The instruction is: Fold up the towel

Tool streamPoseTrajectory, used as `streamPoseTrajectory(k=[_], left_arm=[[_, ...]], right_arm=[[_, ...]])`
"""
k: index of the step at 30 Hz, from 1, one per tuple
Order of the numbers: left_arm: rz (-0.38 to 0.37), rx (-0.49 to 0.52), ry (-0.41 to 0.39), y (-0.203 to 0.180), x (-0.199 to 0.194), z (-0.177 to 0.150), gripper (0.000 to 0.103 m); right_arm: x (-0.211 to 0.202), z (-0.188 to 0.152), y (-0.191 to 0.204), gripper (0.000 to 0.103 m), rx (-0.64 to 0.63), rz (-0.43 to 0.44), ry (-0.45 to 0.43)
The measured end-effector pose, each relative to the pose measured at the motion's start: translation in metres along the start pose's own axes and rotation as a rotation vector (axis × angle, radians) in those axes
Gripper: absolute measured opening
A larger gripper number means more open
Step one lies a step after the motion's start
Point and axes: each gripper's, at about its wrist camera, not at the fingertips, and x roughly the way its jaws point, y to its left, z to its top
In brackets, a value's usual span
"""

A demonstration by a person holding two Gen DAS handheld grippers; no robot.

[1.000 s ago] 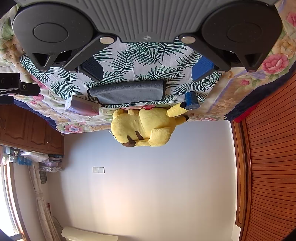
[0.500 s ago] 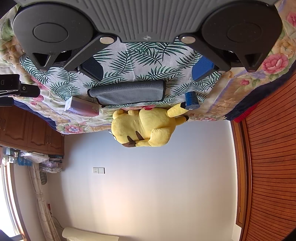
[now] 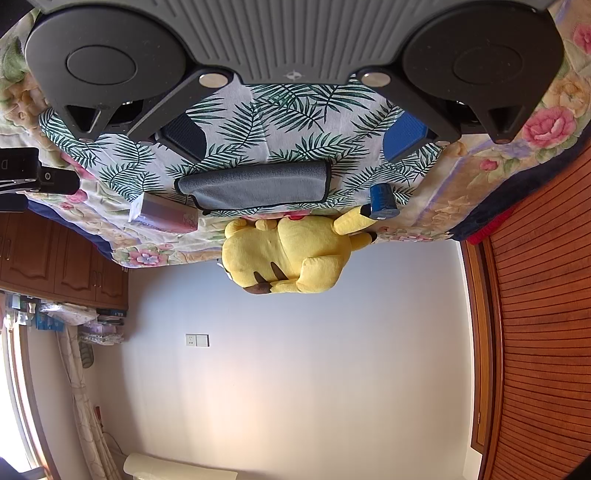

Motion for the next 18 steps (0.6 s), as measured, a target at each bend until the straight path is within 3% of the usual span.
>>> streamPoseTrajectory(k=[18], left_arm=[[0.0, 0.002, 0.001, 0.0003, 0.0003, -0.0013, 0.087]], right_arm=[[-0.0002, 0.001, -0.0009, 0.103, -0.003, -0.005, -0.001]])
